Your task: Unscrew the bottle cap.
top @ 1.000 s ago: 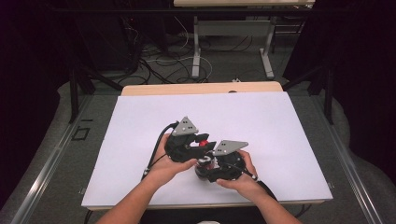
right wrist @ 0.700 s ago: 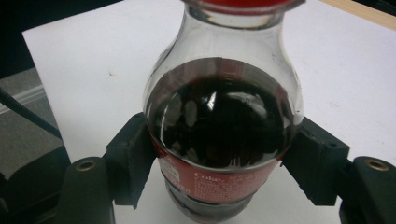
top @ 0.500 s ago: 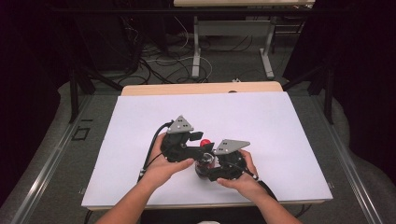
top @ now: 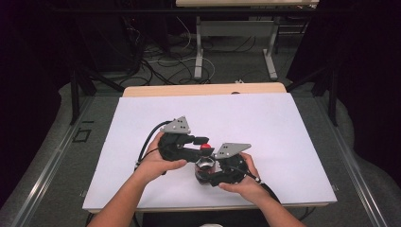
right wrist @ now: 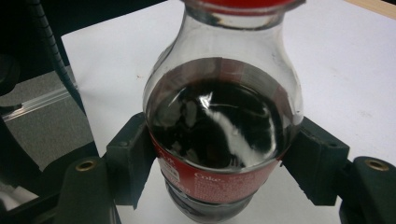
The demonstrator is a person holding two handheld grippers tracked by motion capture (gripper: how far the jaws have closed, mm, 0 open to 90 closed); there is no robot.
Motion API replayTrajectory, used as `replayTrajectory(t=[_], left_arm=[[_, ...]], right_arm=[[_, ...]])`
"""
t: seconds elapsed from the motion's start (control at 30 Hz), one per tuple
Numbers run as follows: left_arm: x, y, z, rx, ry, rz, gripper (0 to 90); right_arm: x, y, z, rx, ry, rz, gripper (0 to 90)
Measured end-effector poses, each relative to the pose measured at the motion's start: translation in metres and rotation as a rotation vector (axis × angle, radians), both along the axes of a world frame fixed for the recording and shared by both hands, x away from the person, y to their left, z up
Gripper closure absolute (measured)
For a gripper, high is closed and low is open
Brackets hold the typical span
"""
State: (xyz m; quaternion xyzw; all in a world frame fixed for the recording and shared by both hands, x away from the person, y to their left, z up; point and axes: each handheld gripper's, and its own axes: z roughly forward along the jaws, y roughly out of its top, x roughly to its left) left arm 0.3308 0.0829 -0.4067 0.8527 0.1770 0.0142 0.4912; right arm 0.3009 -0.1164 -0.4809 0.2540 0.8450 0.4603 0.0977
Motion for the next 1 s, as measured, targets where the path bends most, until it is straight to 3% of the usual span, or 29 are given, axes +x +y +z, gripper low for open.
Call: replayTrajectory(t=[0.1, 0.23, 0.33, 0.47, 0.57, 0.67, 0.73, 0.8, 0.87, 1.0], left_arm=[[-0.002, -0.002, 0.0, 0.019, -0.01, 0.01, 60.6], [-0.009, -0.007, 0.001, 0.038, -0.031, 0.083, 61.1], [-0.015, -0.013, 0.003, 0.045, -0.026, 0.169, 61.2], [-0.022, -0.025, 0.002, 0.051, -0.056, 0.301, 61.3], [-0.026, -0.034, 0.0, 0.038, -0.04, 0.413, 61.4], [-0.028, -0.04, -0.001, 0.049, -0.044, 0.467, 61.3], [-0.027, -0.041, 0.0, 0.033, -0.027, 0.468, 61.1], [-0.025, -0.039, 0.003, 0.043, -0.02, 0.439, 59.2], [-0.023, -0.035, 0.006, 0.023, -0.016, 0.399, 49.5], [-0.018, -0.022, 0.015, 0.007, -0.002, 0.295, 46.8]], right_arm=[[0.0, 0.001, -0.001, 0.004, 0.001, 0.0, 30.3], [0.0, 0.001, -0.002, -0.001, -0.009, -0.019, 30.4], [0.0, 0.0, -0.001, -0.003, -0.011, -0.041, 30.4], [0.002, -0.001, -0.001, -0.008, -0.031, -0.078, 30.4], [0.003, -0.003, -0.002, -0.012, -0.028, -0.105, 30.4], [0.004, -0.004, -0.003, -0.023, -0.018, -0.118, 30.4], [0.005, -0.005, -0.003, -0.012, -0.024, -0.124, 30.4], [0.004, -0.006, -0.002, -0.01, -0.029, -0.126, 30.4], [0.004, -0.006, -0.002, -0.005, -0.019, -0.119, 30.3], [0.005, -0.007, -0.002, 0.01, -0.016, -0.089, 30.3]])
